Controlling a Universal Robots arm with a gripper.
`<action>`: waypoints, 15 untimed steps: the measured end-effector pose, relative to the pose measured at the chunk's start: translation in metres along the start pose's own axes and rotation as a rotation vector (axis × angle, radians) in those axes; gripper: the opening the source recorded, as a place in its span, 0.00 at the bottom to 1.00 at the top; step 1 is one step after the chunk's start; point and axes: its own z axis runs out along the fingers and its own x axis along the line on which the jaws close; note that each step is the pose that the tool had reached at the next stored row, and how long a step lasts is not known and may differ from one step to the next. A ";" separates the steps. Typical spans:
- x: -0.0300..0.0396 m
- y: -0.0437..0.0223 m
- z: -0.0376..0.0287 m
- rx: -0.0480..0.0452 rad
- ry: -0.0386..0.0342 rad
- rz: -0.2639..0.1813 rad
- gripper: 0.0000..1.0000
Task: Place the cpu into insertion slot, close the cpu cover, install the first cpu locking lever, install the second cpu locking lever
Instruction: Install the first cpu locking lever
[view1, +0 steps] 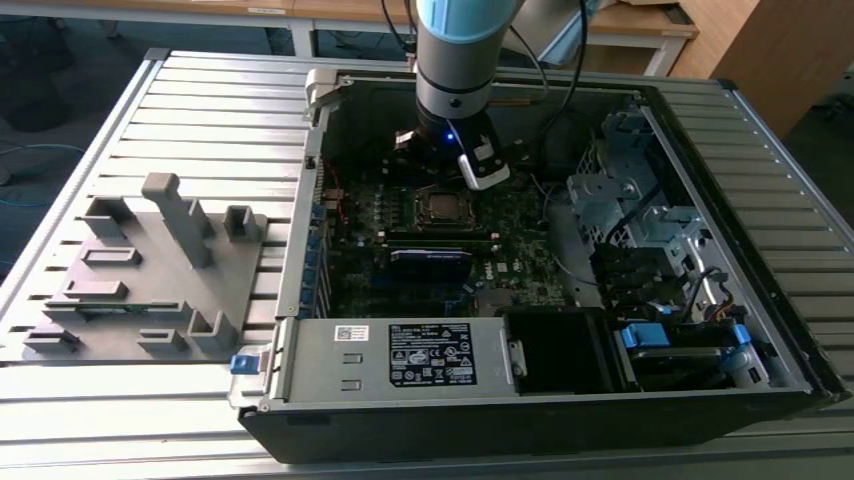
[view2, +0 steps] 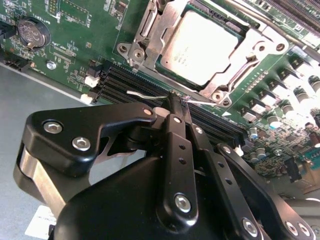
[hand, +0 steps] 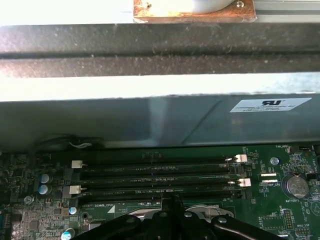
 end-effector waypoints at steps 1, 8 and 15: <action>0.0000 0.0000 0.0000 0.0001 0.0001 0.000 0.10; 0.0000 -0.0005 0.0019 -0.0002 -0.0001 0.000 0.10; 0.0001 -0.0010 0.0034 0.0002 -0.0005 0.000 0.10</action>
